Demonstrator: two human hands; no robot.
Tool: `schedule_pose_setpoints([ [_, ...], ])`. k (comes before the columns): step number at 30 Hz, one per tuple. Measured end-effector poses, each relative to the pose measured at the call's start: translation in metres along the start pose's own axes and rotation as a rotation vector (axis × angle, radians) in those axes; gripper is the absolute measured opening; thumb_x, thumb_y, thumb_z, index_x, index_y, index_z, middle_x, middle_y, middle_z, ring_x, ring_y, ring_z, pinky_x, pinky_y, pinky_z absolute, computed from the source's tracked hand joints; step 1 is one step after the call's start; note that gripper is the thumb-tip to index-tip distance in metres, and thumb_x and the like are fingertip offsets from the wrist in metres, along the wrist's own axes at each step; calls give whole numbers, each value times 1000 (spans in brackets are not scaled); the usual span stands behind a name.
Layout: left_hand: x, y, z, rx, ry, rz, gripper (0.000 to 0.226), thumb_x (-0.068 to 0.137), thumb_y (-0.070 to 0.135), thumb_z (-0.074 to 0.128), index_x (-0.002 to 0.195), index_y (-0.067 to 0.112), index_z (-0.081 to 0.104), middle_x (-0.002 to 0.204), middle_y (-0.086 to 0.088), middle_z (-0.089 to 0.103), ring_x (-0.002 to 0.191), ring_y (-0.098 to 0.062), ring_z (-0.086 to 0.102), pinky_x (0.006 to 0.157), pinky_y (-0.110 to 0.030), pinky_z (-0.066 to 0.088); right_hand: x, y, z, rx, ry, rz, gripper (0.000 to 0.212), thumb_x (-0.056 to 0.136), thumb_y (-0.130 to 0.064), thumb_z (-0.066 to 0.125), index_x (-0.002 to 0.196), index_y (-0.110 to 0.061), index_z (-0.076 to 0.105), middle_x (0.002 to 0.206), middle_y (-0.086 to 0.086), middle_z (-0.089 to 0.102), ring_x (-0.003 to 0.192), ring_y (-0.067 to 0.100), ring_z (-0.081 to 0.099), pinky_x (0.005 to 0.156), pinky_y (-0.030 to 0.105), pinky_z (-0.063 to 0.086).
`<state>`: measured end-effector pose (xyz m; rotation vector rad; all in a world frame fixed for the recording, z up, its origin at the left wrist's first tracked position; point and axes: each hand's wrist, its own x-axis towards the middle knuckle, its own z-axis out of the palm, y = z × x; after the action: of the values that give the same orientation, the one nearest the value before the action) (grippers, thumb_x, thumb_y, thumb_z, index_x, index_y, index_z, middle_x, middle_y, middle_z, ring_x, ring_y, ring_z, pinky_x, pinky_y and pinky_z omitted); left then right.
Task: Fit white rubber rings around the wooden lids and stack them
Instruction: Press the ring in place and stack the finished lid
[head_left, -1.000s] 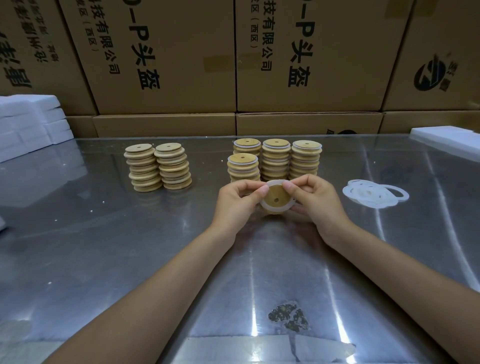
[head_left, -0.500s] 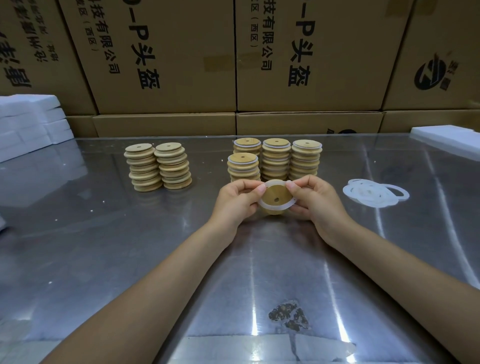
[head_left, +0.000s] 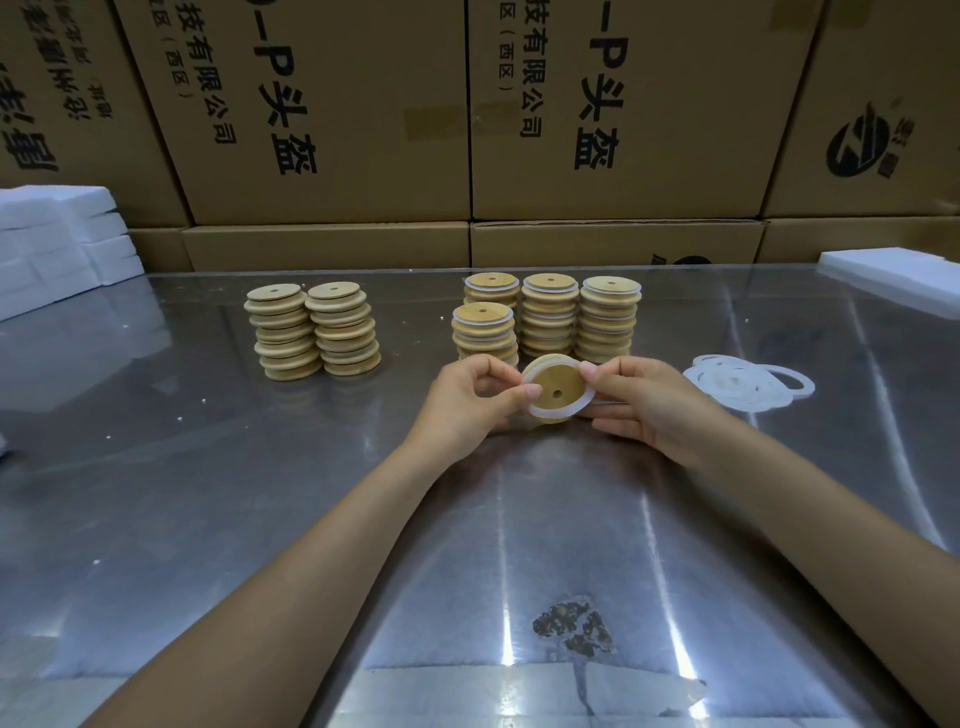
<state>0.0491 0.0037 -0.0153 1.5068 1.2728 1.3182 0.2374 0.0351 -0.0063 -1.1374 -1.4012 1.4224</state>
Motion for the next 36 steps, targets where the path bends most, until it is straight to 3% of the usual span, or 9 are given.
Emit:
schedule_pose_setpoints([
  [2,0,0,0,11,-2,-13,14,81,15,73,79,15,60,85,-10,71,73,-12,67,70,-29,58,0,1,0,-15,2,-23,17,89,-30,63,81,-16,57,89,2,74,80,12,72,58,17,54],
  [5,-1,1,-1,-109,-35,-60,12,85,8,67,79,9,58,76,-10,68,60,-7,66,62,-22,58,-1,2,1,-7,-6,-46,16,88,-25,64,81,-13,57,87,5,73,79,15,72,66,18,57],
  [7,-2,2,-1,-132,-43,-94,11,87,7,65,80,7,57,75,-11,67,58,-8,65,63,-21,58,-2,2,1,-10,-7,-38,15,88,-23,64,79,-13,58,85,4,72,75,13,70,62,17,56],
  [14,-3,4,-1,-209,-1,-111,8,87,4,64,81,4,59,78,-16,66,62,-14,65,61,-24,59,-4,-1,2,-100,-39,7,17,85,-34,67,87,-17,63,91,-1,75,83,14,73,56,16,53],
  [20,-1,0,-2,-158,35,-86,12,83,11,71,87,12,60,80,-6,70,69,-11,66,62,-20,57,-5,-2,2,-2,-56,37,8,88,-20,66,93,-16,62,96,2,75,84,16,73,56,16,53],
  [24,2,-2,-2,156,-55,34,38,78,13,76,114,12,63,100,-5,72,92,-13,67,87,-30,53,-5,1,6,35,44,-67,3,88,-13,65,89,-12,62,88,5,73,75,12,72,64,19,57],
  [29,-3,-3,5,423,-71,176,30,77,18,77,106,19,71,96,6,73,92,-4,67,90,-32,53,-3,4,13,-20,118,-216,2,88,-13,65,86,-13,66,92,6,72,85,12,69,79,24,57],
  [33,-1,2,5,184,-24,103,28,82,0,69,109,8,68,105,-9,71,98,-17,66,96,-36,50,-1,4,14,40,127,-254,3,86,-14,66,85,-14,70,83,0,74,82,8,69,74,17,55],
  [36,-4,5,7,-4,-55,60,30,85,-7,62,114,-1,62,107,-13,68,88,-14,64,80,-20,53,-1,1,13,164,53,-226,16,86,-15,64,98,-8,70,94,3,75,91,10,70,76,15,54],
])
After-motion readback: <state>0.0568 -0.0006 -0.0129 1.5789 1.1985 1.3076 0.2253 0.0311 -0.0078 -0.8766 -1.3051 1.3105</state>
